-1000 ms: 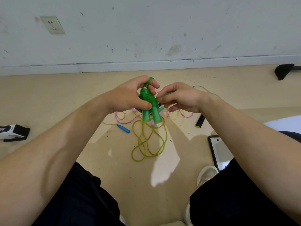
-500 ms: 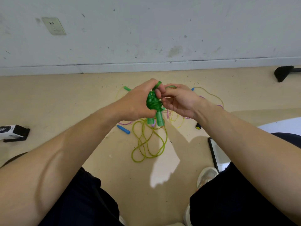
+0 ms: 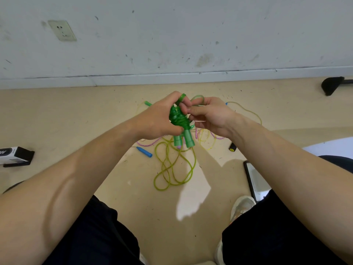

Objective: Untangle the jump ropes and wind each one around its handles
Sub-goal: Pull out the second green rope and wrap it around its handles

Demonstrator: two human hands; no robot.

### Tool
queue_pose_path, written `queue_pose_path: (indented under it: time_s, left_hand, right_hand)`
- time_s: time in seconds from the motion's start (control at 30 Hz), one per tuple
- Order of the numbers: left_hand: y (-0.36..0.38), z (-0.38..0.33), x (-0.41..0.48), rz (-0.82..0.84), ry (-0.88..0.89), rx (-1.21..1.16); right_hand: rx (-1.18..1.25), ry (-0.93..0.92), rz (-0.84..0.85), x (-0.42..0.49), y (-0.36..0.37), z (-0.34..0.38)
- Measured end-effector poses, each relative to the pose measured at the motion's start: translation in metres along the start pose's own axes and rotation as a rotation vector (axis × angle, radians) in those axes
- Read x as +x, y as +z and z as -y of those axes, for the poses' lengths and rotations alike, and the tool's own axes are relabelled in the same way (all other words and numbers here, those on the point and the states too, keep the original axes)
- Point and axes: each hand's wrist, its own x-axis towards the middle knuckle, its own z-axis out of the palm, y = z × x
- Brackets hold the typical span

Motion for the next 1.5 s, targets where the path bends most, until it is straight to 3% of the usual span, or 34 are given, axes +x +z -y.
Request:
queue_pose_path:
  time_s: [0.2,0.43,0.7,0.87,1.27,1.5]
  left_hand:
    - [-0.003,0.002,0.003,-0.098,-0.079,-0.167]
    - [0.016,0.011,0.01,-0.243,-0.168,-0.24]
    - [0.022,0.006,0.011,-0.274,-0.207,-0.253]
    - [0.012,0.003,0.012,-0.217,-0.284,-0.33]
    - [-0.019,0.011,0.003,0.113,-0.311,-0.267]
    - [-0.021,0.012,0.001,0.088,-0.347,-0.286]
  right_hand:
    - [0.154,-0.069,-0.091,-0.001,0.01,-0.002]
    - [-0.17,-0.296,-0.265,-0.003,0.026,-0.013]
    - [-0.55,-0.337,-0.318,-0.001,0.022,-0.01]
    - [-0.831,-0.362,-0.285,-0.001,0.021,-0.007]
    - [-1.105,-0.262,-0.016,-0.01,0.016,0.007]
    - [-1.143,-0.249,0.063,-0.015,0.018,0.01]
